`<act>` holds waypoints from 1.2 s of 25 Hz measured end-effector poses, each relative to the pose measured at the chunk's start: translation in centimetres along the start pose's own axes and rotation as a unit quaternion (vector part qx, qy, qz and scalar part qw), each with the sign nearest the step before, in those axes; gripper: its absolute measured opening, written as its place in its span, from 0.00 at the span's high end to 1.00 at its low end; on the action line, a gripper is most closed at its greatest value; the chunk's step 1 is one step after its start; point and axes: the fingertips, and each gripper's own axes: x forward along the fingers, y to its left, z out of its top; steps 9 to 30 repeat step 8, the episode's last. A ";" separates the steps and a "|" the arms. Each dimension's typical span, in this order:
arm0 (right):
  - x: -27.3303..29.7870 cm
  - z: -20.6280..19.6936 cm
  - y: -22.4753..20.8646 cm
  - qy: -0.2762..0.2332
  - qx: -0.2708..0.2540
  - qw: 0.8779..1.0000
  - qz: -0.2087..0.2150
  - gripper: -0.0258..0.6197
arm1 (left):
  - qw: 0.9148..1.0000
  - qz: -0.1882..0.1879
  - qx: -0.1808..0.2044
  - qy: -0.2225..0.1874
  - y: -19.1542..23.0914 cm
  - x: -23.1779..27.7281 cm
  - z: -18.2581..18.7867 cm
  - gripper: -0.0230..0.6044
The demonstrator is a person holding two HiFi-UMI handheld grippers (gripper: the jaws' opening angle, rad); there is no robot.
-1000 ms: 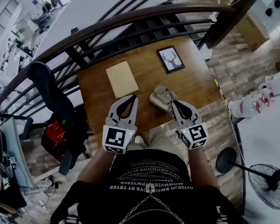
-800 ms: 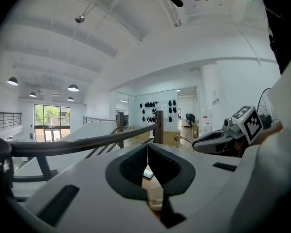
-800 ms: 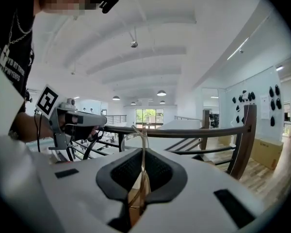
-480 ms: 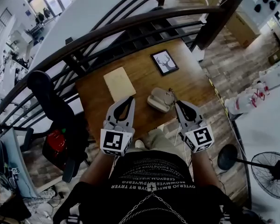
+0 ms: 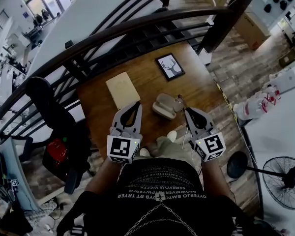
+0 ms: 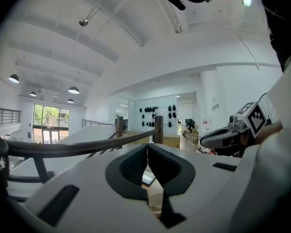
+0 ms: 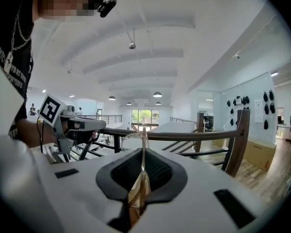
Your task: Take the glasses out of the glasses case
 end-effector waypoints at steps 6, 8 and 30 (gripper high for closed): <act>1.3 -0.3 -1.1 0.003 0.005 1.000 0.019 0.92 | 1.000 0.011 0.008 0.009 0.2 1.7 0.3 0.92; 1.7 -0.5 -1.9 0.005 0.008 1.000 0.023 0.92 | 1.000 0.015 0.007 0.012 0.1 2.5 0.4 0.92; 1.7 -0.5 -1.9 0.005 0.008 1.000 0.023 0.92 | 1.000 0.015 0.007 0.012 0.1 2.5 0.4 0.92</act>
